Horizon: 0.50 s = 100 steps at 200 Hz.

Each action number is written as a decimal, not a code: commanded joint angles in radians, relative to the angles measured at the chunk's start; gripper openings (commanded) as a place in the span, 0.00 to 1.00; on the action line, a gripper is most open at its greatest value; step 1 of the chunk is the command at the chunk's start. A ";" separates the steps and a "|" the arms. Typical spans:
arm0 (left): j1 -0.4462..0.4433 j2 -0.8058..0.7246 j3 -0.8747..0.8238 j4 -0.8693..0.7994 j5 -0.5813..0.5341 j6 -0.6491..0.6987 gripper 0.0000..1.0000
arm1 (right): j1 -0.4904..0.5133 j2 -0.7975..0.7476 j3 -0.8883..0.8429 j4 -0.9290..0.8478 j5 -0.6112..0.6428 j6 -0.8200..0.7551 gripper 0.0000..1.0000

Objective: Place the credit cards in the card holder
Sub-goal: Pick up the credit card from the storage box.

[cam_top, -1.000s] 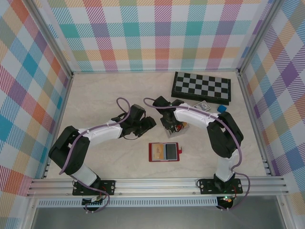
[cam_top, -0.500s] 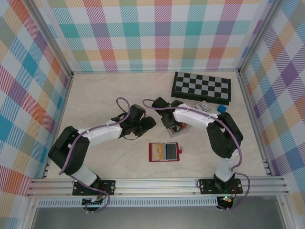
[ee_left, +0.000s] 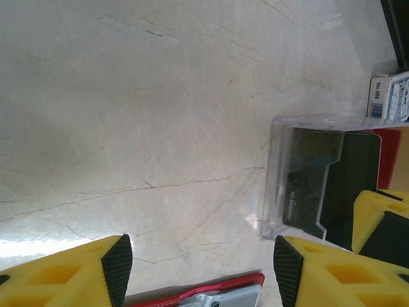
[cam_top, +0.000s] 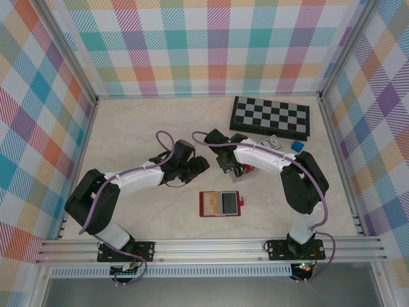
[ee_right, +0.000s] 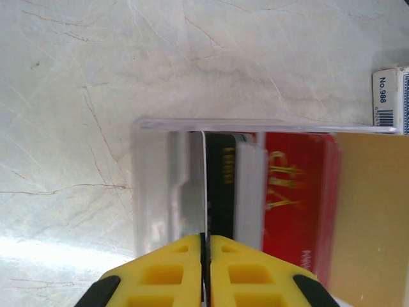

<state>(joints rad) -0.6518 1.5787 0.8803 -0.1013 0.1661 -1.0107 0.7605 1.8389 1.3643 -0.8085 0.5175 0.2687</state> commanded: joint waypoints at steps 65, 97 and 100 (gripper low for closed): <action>0.007 -0.046 -0.018 0.102 0.067 0.003 0.62 | -0.013 -0.211 0.003 -0.046 -0.158 0.101 0.00; 0.012 -0.084 -0.038 0.282 0.170 -0.013 0.66 | -0.141 -0.456 -0.150 0.149 -0.533 0.226 0.00; 0.012 -0.086 -0.039 0.305 0.181 -0.017 0.67 | -0.158 -0.479 -0.170 0.177 -0.576 0.245 0.00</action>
<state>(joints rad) -0.6510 1.5440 0.8612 0.0185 0.2447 -1.0100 0.7086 1.5333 1.2938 -0.7784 0.2703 0.3771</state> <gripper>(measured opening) 0.640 0.044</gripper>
